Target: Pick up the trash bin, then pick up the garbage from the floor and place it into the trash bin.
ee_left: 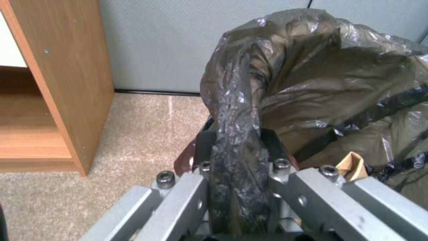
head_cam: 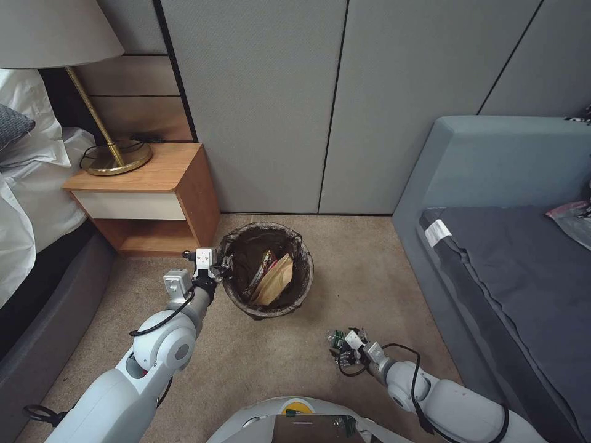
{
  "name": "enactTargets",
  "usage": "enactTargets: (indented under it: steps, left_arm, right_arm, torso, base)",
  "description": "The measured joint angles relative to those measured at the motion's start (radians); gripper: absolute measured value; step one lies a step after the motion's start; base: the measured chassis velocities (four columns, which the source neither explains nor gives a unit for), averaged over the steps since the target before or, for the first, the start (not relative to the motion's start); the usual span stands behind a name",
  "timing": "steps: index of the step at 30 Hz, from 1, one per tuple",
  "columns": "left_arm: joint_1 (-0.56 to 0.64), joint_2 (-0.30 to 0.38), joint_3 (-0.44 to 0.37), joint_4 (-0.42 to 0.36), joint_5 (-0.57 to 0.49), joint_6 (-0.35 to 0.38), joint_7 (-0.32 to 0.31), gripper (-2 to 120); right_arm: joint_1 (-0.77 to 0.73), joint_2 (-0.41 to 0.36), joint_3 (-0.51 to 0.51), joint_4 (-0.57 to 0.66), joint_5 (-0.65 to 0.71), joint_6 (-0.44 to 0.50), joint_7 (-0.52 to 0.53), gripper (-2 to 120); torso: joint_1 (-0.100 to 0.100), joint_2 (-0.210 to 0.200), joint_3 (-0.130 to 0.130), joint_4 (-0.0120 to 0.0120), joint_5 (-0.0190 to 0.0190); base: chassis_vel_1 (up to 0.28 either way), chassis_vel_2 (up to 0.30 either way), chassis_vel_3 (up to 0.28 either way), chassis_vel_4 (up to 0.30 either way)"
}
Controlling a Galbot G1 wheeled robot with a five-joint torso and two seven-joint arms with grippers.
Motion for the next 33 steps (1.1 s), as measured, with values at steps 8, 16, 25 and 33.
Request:
enactTargets:
  steps: [8, 16, 25, 33]
  left_arm:
    - [-0.006, 0.007, 0.000, 0.005, -0.005, -0.002, 0.001, 5]
    - [-0.011, 0.011, 0.001, 0.007, -0.008, -0.003, 0.002, 5]
    - [-0.013, 0.013, 0.001, 0.007, -0.009, -0.004, 0.002, 5]
    - [-0.014, 0.015, 0.001, 0.006, -0.010, -0.005, 0.001, 5]
  right_arm:
    - [0.002, 0.015, -0.004, -0.015, -0.001, 0.001, 0.001, 100]
    - [0.000, 0.028, -0.004, -0.032, -0.005, 0.005, 0.002, 97]
    - [-0.005, 0.033, -0.004, -0.034, -0.006, 0.005, 0.003, 83]
    - [-0.012, 0.033, 0.004, -0.017, -0.009, 0.006, 0.017, 67]
  torso:
    - [0.000, 0.000, 0.000, -0.0001, -0.0004]
    - [0.000, 0.000, 0.000, -0.0003, -0.0006]
    - [0.000, 0.000, 0.000, -0.0004, -0.0006]
    - [0.000, 0.000, 0.000, 0.0003, 0.0007]
  base:
    - [0.000, 0.000, 0.000, 0.000]
    - [0.000, 0.000, 0.000, 0.000]
    - [0.000, 0.000, 0.000, 0.000]
    - [0.000, 0.000, 0.000, 0.000]
